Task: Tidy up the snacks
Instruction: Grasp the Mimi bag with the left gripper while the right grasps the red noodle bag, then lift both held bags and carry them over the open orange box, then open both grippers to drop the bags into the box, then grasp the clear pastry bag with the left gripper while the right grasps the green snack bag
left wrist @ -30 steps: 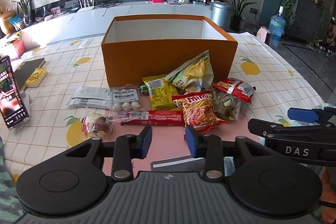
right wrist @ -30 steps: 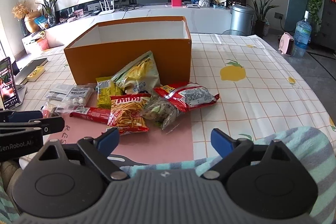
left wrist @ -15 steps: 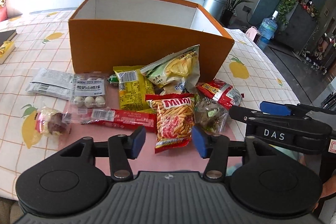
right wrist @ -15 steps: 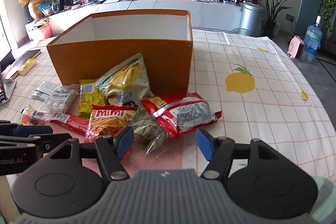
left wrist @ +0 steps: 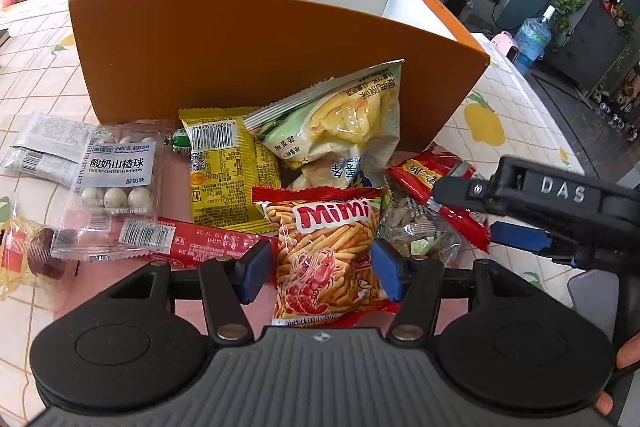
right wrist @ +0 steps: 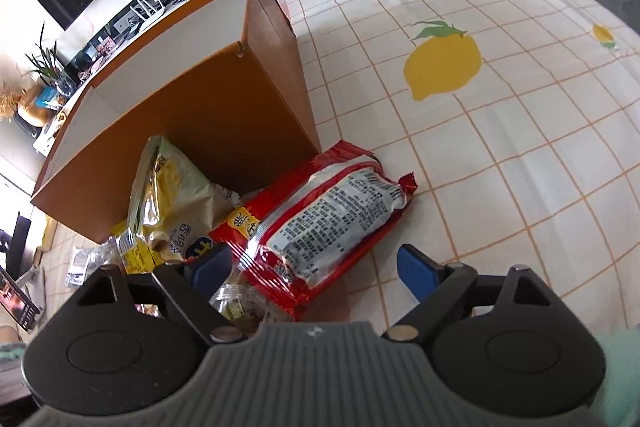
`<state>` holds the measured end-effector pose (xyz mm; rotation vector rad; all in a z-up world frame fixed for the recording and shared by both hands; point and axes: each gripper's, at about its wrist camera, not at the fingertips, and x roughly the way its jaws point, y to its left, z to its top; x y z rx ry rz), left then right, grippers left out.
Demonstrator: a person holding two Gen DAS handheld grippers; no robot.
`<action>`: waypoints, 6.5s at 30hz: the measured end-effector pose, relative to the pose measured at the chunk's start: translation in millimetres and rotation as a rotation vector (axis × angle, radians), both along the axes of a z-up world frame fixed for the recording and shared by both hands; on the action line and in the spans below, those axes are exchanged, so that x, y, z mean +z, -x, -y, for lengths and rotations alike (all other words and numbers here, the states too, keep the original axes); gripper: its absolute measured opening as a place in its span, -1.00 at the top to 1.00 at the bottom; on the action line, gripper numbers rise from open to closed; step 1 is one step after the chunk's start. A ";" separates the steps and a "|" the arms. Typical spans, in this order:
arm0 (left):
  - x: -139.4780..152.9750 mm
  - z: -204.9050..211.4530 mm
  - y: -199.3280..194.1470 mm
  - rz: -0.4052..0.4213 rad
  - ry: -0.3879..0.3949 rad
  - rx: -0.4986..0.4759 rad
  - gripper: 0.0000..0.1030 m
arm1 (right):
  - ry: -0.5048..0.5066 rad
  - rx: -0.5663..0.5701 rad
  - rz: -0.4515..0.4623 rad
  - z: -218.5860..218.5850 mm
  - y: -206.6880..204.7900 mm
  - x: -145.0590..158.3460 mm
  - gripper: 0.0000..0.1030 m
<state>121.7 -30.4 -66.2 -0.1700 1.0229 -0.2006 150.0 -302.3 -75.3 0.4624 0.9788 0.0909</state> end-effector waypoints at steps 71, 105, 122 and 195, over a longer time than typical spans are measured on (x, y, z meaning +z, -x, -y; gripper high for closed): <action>149.0 -64.1 -55.5 0.384 -0.071 0.008 0.21 | 0.257 0.294 0.588 -132.9 -11.8 200.0 0.70; 40.2 -33.0 -160.6 -0.017 -0.500 -0.288 0.17 | 0.215 0.364 0.039 -157.5 -153.2 50.8 0.71; 81.5 -41.5 -146.4 0.119 -0.472 -0.249 -0.26 | 0.214 0.443 -0.098 -167.7 -181.4 40.4 0.65; -7.3 -127.2 43.5 0.197 -0.088 0.168 -0.18 | 0.363 0.150 0.194 -66.7 46.8 0.6 -0.50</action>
